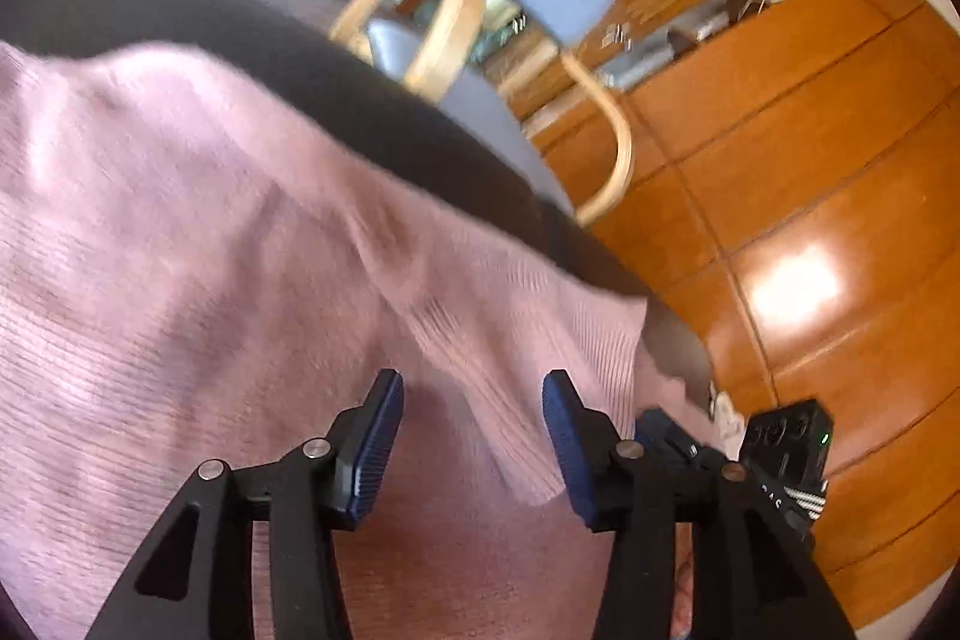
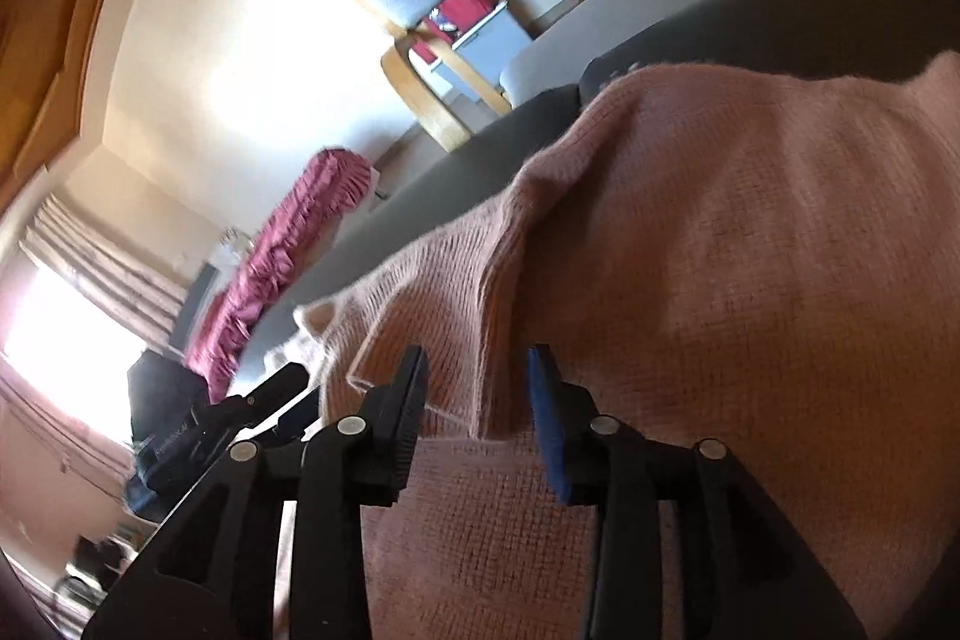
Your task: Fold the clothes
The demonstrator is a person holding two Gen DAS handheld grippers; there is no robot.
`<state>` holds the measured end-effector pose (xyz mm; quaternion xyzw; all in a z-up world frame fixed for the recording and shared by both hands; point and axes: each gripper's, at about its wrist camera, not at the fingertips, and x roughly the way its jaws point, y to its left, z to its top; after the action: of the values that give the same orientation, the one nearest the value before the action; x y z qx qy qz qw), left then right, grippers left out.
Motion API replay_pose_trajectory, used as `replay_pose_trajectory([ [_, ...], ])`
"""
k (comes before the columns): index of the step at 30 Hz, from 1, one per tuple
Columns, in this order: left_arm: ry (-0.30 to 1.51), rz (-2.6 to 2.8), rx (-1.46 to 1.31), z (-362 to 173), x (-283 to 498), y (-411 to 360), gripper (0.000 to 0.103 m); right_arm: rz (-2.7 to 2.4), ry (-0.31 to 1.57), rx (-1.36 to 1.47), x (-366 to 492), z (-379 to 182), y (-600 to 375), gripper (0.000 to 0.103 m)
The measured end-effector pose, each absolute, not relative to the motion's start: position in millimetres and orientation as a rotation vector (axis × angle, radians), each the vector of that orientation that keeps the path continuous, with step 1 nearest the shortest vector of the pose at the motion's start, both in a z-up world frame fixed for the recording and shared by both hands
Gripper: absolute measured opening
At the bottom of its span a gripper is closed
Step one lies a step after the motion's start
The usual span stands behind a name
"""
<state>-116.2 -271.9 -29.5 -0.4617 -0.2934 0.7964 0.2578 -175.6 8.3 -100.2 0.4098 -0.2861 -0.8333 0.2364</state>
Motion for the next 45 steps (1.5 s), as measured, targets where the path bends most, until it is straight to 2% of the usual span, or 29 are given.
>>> replay_pose_trajectory([
  [2,-0.719,2.181,-1.235,-27,-113,-257,0.049,-2.316,-0.677,1.136,-177,-100,-7,0.037],
  [3,-0.678,2.191,-1.224,-26,-111,-252,0.047,-2.339,-0.606,1.141,-177,-100,-17,0.033],
  [4,-0.639,2.195,-1.214,-25,-108,-249,0.044,-2.363,-0.533,1.149,-177,-100,-25,0.015],
  [5,-0.600,2.198,-1.204,-24,-106,-245,0.034,-2.391,-0.464,1.162,-177,-99,-30,0.010],
  [6,-0.573,2.198,-1.208,-23,-105,-244,0.008,-2.391,-0.456,1.155,-177,-96,-31,0.008],
  [7,-0.554,2.195,-1.223,-22,-105,-246,0.006,-2.392,-0.448,1.145,-177,-92,-32,0.006],
  [12,-0.532,2.186,-1.228,-14,-103,-267,0.005,-2.460,-0.341,1.062,-166,-69,-23,0.006],
  [17,-0.517,2.181,-1.277,-24,-96,-277,0.005,-2.392,-0.384,1.131,-155,-81,-11,0.006],
  [21,-0.610,2.156,-1.247,-42,-93,-278,0.008,-2.388,-0.427,1.178,-156,-103,-10,0.006],
  [25,-0.647,2.138,-1.228,-45,-93,-281,0.008,-2.383,-0.510,1.187,-152,-99,2,0.010],
  [29,-0.675,2.120,-1.219,-48,-93,-284,0.008,-2.605,-0.338,0.987,-134,-61,4,0.010],
  [34,-0.710,2.097,-1.207,-51,-93,-287,0.008,-2.499,-0.099,0.894,-151,-36,-48,0.010],
  [37,-0.711,2.097,-1.203,-52,-93,-287,0.008,-2.464,0.064,0.943,-172,-45,-86,0.010],
  [41,-0.717,2.095,-1.200,-53,-92,-287,0.008,-2.435,0.154,1.057,-201,-70,-109,0.010],
  [45,-0.727,2.088,-1.198,-54,-90,-293,0.008,-2.424,0.249,1.034,-183,-78,-106,0.010],
])
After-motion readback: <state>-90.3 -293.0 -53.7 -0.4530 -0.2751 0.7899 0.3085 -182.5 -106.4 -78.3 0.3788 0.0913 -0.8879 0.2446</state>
